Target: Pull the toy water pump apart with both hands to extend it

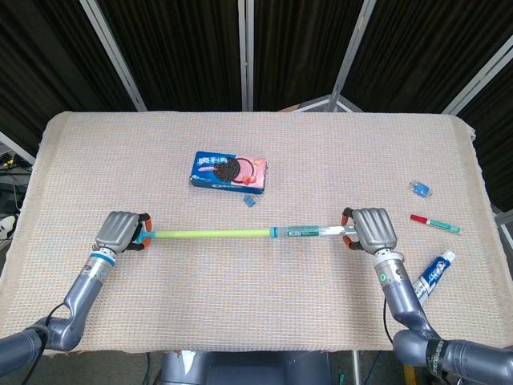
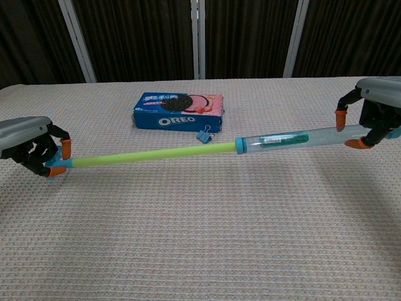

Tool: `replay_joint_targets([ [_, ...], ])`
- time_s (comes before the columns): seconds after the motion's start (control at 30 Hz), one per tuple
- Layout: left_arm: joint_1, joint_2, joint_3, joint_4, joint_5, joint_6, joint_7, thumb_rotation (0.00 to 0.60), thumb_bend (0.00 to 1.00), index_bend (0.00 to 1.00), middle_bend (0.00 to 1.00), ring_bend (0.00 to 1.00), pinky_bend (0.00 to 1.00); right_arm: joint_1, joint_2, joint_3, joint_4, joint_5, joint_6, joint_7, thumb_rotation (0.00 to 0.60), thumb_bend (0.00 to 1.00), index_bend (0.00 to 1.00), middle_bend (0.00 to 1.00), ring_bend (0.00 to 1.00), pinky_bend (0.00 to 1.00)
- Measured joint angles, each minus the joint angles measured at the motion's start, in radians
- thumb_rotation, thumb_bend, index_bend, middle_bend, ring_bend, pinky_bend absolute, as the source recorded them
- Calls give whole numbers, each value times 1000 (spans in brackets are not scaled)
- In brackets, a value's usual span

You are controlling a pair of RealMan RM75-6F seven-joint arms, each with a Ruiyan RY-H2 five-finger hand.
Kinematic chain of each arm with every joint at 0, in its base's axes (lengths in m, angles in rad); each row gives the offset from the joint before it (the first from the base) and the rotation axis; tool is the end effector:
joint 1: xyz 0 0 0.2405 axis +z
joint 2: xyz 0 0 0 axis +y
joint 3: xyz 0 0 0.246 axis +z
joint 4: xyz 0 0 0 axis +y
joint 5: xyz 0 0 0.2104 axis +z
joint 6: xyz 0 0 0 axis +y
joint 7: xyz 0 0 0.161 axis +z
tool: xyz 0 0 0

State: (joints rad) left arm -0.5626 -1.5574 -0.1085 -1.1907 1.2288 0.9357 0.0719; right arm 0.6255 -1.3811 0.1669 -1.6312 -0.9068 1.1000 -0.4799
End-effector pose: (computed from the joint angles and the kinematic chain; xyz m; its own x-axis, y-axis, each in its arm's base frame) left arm -0.2608 0.3423 -0.0073 0.4214 0.3161 0.8500 0.9065 -0.1735 -0.3849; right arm -0.1998 -0.3408 0.0396 0.4590 -0.2369 0.8563 -0.8883 -0.1033 0.4475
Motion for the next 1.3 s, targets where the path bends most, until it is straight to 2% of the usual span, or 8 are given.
replay_joint_targets([
  [0.27,-1,-2,0,0,5,1,-2,600,466,712,815,770,974,0,-8,-2,2,-2,-5,3,600,596,667,1000,1000,1000],
  [0.43,1,-1,0,1,-8,-3,12,600,49,174,815,770,974,-3,-13,-2,6,2,-13,17,600,121,269,1000,1000,1000],
  [0.53,5,6,-3,-8,-22,-2,27,600,0,5,815,770,974,-8,-11,-4,3,-2,-15,31,600,2,135,1000,1000,1000],
  [0.97,65,140,-25,-163,12,172,48,600,0,0,709,713,869,-90,78,-23,-65,-196,79,187,600,0,87,946,964,997],
  [1.07,102,200,-23,-236,42,255,50,600,0,0,451,478,567,-122,104,-36,-63,-290,124,273,600,0,90,773,799,862],
  [1.17,146,261,-16,-307,72,324,50,600,0,0,90,122,186,-169,136,-57,-46,-404,195,396,600,0,72,391,391,434],
  [1.23,172,296,-8,-346,85,359,50,600,0,0,1,7,37,-200,156,-70,-31,-455,244,458,600,0,38,107,80,119],
  [1.3,204,341,7,-397,98,392,50,600,0,0,0,0,0,-245,191,-92,-13,-510,303,520,600,0,13,9,1,7],
])
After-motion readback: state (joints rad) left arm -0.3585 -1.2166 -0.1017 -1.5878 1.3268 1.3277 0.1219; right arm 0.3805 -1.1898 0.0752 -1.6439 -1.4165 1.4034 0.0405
